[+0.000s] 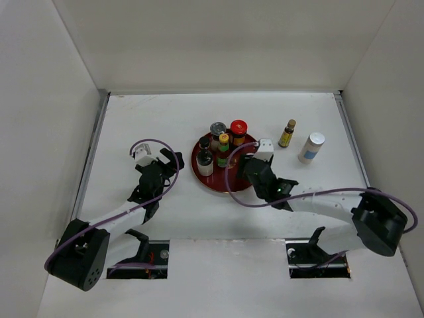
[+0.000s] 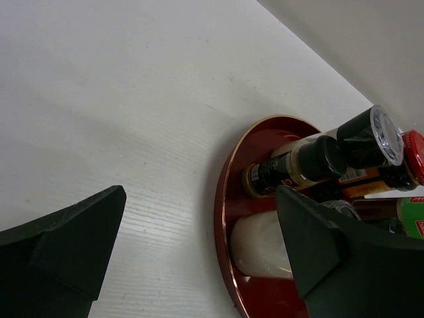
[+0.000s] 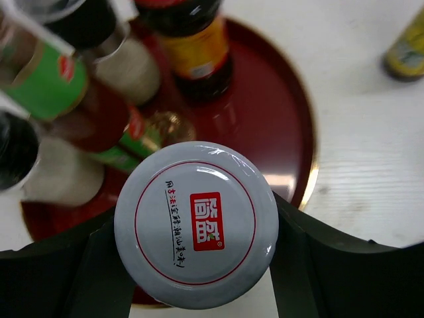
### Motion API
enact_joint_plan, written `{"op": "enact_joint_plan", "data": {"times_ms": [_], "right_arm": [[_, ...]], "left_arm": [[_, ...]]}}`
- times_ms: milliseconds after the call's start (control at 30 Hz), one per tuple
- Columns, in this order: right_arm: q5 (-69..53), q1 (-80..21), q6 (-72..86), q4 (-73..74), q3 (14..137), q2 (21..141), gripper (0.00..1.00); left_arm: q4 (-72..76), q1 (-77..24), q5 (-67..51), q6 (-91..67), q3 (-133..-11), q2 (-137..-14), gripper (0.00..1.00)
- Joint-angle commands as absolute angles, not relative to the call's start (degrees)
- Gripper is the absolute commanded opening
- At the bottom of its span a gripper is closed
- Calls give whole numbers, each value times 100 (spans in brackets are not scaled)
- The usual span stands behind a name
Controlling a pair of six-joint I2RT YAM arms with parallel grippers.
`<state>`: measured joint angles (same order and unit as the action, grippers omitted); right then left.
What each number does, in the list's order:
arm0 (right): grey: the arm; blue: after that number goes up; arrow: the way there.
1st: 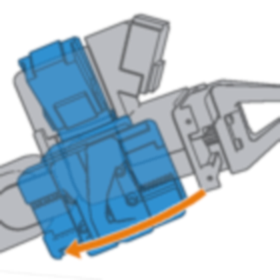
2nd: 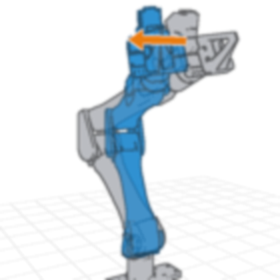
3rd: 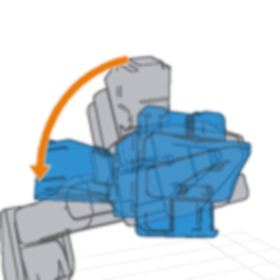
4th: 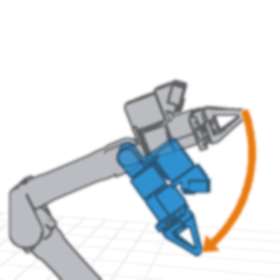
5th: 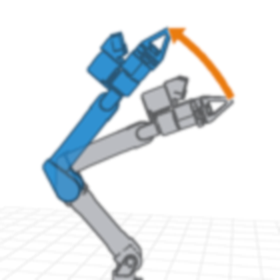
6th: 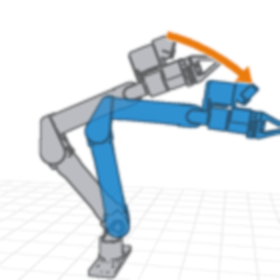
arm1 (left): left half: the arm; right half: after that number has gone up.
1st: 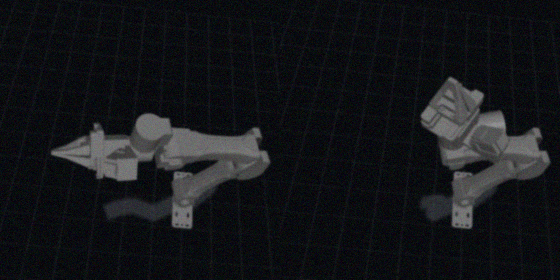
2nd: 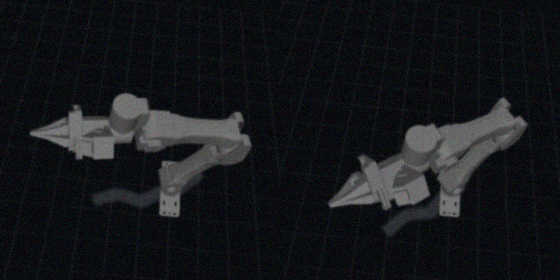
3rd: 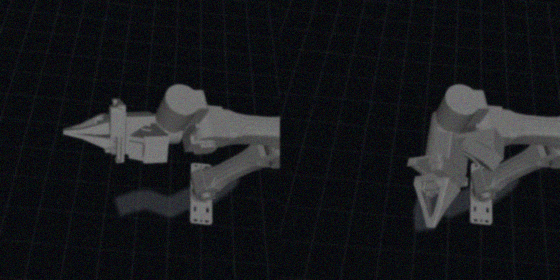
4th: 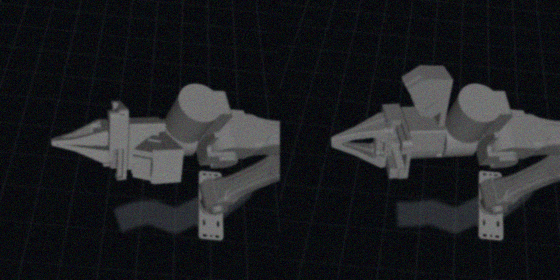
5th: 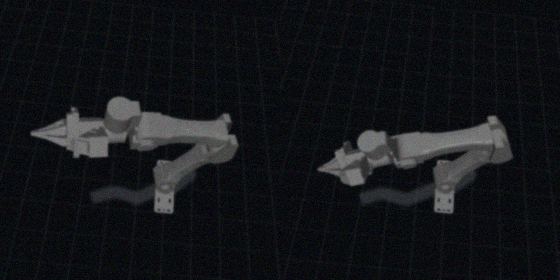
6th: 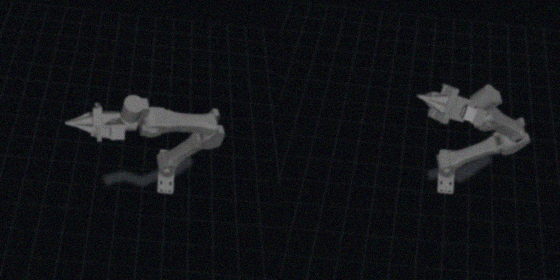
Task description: Organize the condiment bottles
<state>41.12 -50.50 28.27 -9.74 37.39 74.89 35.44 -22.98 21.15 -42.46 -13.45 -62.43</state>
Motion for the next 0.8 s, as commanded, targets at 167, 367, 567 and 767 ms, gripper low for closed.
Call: {"op": "enact_joint_plan", "data": {"times_ms": [167, 367, 567, 767], "right_arm": [[3946, -5673, 3041, -2381, 4342, 8498, 53], [4008, -5761, 3015, -2514, 4412, 9114, 65], [3990, -5761, 2831, -2382, 4298, 8615, 85], [4087, -5279, 2400, -1899, 4044, 7095, 98]], "left_arm": [[3858, -2289, 2118, -4280, -1301, -6082, 99], [3858, -2298, 2100, -4280, -1318, -6126, 99], [3858, -2289, 2083, -4280, -1327, -6152, 99], [3858, -2272, 2083, -4289, -1318, -6135, 99]]}}
